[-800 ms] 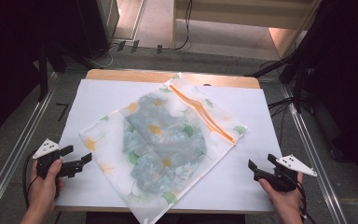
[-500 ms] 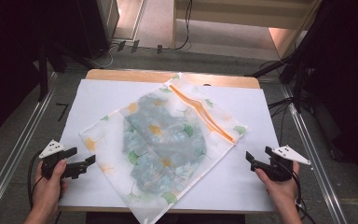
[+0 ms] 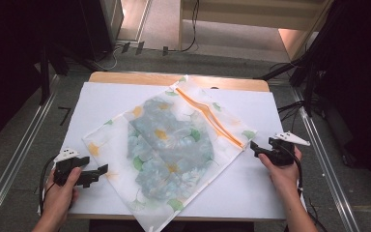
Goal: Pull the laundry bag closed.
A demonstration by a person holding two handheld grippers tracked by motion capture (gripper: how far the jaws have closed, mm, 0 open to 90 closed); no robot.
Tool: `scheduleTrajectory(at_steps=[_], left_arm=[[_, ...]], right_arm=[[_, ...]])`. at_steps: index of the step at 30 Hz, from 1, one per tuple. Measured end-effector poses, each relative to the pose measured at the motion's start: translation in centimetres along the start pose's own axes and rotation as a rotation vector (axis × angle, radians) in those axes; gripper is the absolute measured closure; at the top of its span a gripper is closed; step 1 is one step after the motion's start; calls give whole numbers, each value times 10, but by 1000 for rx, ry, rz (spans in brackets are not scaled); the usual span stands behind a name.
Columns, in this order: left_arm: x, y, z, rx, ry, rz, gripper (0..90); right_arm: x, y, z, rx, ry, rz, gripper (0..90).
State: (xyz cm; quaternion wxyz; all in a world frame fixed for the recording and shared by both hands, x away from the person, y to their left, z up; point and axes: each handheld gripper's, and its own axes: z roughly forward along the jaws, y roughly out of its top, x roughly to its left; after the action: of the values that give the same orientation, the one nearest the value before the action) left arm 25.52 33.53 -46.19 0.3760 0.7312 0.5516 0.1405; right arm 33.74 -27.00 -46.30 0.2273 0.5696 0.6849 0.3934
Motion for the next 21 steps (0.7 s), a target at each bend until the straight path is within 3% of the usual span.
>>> scheduleTrajectory(at_steps=[7, 11, 12, 14, 15, 17, 18, 19, 21], left_arm=[[-10, 0, 5, 8, 5, 28, 141], [-17, 1, 8, 13, -24, 22, 140], [-23, 1, 11, 20, -19, 45, 140], [-26, 2, 12, 23, -15, 51, 134], [-32, 2, 15, 39, 10, 82, 128], [-36, 2, 17, 44, 29, 99, 100], [-41, 2, 20, 67, 66, 143, 95], [-41, 2, 20, 67, 66, 143, 95], [-49, 2, 23, 95, 129, 197, 104]], right_arm=[[1, 6, 27, 44, 1, 42, 225], [3, 8, 39, 74, -3, 54, 225], [4, 10, 40, 71, -1, 58, 225], [4, 12, 43, 69, 1, 64, 225], [4, 13, 45, 72, -5, 66, 225], [5, 15, 49, 80, -18, 66, 224], [5, 16, 51, 84, -19, 69, 224], [5, 17, 52, 87, -19, 71, 224], [6, 20, 56, 97, -19, 74, 227]])
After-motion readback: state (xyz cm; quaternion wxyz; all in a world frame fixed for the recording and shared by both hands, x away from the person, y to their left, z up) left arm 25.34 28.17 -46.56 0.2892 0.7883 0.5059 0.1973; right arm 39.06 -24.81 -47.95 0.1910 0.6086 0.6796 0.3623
